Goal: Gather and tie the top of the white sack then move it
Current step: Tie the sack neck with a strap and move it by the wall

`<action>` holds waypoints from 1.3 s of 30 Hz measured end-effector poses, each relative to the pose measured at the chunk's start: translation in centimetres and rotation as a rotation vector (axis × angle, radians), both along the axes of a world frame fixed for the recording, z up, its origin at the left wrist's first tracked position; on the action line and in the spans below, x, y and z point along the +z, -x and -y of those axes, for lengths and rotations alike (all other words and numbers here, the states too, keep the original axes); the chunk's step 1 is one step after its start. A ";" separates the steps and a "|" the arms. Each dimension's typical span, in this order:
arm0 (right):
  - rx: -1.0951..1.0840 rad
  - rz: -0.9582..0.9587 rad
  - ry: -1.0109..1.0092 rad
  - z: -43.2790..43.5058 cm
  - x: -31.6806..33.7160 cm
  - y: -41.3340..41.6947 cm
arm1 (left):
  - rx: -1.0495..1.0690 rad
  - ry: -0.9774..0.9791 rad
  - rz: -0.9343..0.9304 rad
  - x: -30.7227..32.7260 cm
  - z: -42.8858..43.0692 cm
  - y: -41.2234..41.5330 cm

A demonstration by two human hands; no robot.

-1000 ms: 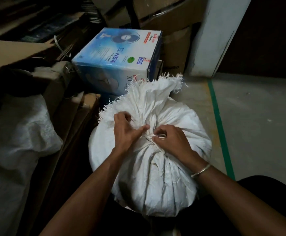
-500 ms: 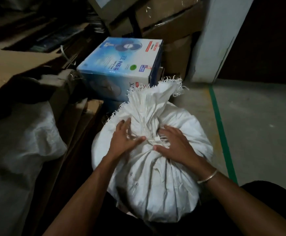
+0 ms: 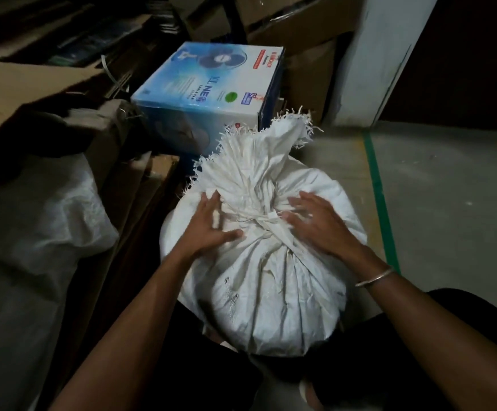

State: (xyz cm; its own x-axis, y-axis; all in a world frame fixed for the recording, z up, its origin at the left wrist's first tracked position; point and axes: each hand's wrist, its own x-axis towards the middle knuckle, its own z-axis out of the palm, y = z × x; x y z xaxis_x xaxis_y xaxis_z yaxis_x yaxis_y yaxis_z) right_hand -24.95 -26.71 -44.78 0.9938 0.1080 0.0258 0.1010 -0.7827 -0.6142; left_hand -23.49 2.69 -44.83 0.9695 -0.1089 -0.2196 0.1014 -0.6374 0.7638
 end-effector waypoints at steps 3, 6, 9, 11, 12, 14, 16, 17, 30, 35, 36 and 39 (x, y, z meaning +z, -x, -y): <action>-0.224 0.178 -0.003 2.5 1.2 0.2 | 0.249 0.034 0.163 0.8 -3.1 0.3; -0.258 -0.081 0.132 3.9 0.5 1.5 | 0.254 -0.207 0.006 1.1 -4.2 1.1; -0.224 -0.126 0.178 3.0 0.0 2.7 | 0.175 -0.257 0.051 1.7 -2.2 2.7; -0.183 0.095 0.086 1.2 1.2 2.6 | 0.201 -0.224 0.390 2.4 -0.6 2.9; -0.140 0.167 0.014 0.1 2.0 2.3 | 0.153 -0.178 0.534 2.8 0.4 2.8; -0.058 0.167 -0.087 -2.1 3.2 2.2 | -0.062 -0.149 0.691 3.2 2.4 2.4; -0.024 0.167 -0.027 -3.5 3.1 2.2 | -0.201 -0.185 0.713 2.9 3.8 1.8; -0.012 0.190 0.030 -4.0 2.6 2.0 | -0.221 -0.204 0.726 2.6 4.2 1.5; -0.063 0.115 0.051 -4.7 2.7 0.8 | 0.416 0.081 0.340 1.4 3.5 0.0; -0.136 0.105 0.367 -6.9 4.4 0.1 | 0.436 0.648 0.124 4.9 5.5 -2.8; -0.175 0.099 0.327 -7.1 4.6 -0.5 | 0.388 0.682 0.150 5.6 5.8 -3.4; -0.252 0.037 -0.272 -7.0 5.5 -3.1 | 0.241 0.741 0.150 7.6 6.7 -5.1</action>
